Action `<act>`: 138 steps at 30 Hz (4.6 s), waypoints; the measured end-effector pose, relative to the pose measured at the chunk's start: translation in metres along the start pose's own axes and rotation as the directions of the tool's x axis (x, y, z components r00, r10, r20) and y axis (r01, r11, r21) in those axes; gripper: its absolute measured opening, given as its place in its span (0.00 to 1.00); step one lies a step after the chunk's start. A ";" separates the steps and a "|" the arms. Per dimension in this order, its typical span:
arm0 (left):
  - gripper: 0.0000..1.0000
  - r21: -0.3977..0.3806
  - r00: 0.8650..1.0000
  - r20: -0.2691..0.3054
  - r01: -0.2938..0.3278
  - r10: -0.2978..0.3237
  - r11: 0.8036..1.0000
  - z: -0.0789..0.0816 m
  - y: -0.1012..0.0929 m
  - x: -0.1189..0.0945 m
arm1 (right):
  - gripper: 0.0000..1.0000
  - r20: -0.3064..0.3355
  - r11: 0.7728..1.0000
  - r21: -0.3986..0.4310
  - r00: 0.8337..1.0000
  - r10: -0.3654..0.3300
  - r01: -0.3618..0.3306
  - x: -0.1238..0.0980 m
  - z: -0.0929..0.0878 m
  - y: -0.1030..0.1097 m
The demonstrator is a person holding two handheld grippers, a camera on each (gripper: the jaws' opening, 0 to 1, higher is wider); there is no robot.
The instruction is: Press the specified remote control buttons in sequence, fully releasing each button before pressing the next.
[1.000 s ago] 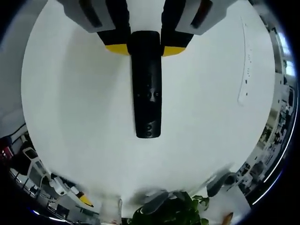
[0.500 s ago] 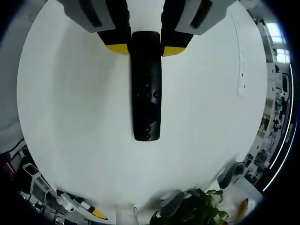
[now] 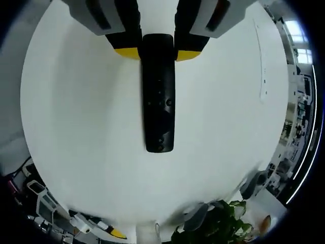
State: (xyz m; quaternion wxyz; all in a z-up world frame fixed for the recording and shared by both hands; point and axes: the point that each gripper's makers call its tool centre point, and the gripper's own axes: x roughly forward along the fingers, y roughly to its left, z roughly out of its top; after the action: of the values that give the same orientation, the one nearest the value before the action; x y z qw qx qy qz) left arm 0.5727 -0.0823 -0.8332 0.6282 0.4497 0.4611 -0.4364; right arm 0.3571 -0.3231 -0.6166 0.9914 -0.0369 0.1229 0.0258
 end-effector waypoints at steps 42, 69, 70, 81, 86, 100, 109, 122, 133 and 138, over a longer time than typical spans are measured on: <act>0.23 -0.029 1.000 0.017 -0.002 0.002 1.000 -0.015 -0.059 -0.014 | 0.54 0.017 1.000 -0.001 1.000 0.006 -0.006 -0.002 0.003 0.001; 0.23 -0.022 1.000 0.030 0.005 -0.004 1.000 -0.024 -0.101 -0.020 | 0.52 0.036 1.000 0.001 0.999 0.014 -0.014 -0.004 0.005 0.001; 0.23 -0.022 1.000 0.031 0.004 -0.004 1.000 -0.024 -0.103 -0.021 | 0.52 0.036 1.000 0.001 0.999 0.015 -0.015 -0.004 0.005 0.001; 0.23 -0.041 0.998 0.058 0.026 -0.024 0.999 -0.026 -0.123 -0.025 | 0.50 0.038 1.000 0.000 0.999 0.016 -0.016 -0.005 0.005 0.001; 0.23 -0.066 0.997 0.069 0.036 -0.031 0.997 -0.029 -0.133 -0.027 | 0.49 0.041 1.000 0.005 0.999 0.011 -0.011 -0.005 0.005 -0.001; 0.23 -0.020 0.995 0.085 0.046 -0.044 0.999 -0.029 -0.164 -0.036 | 0.43 0.051 1.000 0.029 0.999 0.002 -0.004 -0.008 0.006 -0.004; 0.23 -0.023 0.992 0.107 0.063 -0.060 0.998 -0.032 -0.183 -0.040 | 0.40 0.040 1.000 0.017 0.999 0.020 -0.020 -0.008 0.004 0.001; 0.23 -0.014 0.991 0.114 0.068 -0.066 0.998 -0.034 -0.212 -0.041 | 0.36 0.029 1.000 0.020 1.000 0.010 -0.010 -0.009 0.001 -0.002; 0.23 -0.022 0.990 0.125 0.062 -0.059 0.998 -0.034 -0.230 -0.044 | 0.32 0.000 1.000 0.028 1.000 -0.003 0.003 -0.007 -0.004 -0.005; 0.24 -0.055 0.988 0.141 0.075 -0.066 0.996 -0.034 -0.232 -0.043 | 0.30 -0.010 1.000 0.025 1.000 0.008 -0.008 -0.006 -0.005 -0.002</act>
State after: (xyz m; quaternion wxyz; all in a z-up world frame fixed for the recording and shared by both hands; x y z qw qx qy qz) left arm 0.3342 -0.0937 -0.8351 0.6564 0.3823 0.4447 -0.4746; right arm 0.3497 -0.3260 -0.6199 0.9910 -0.0244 0.1284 0.0281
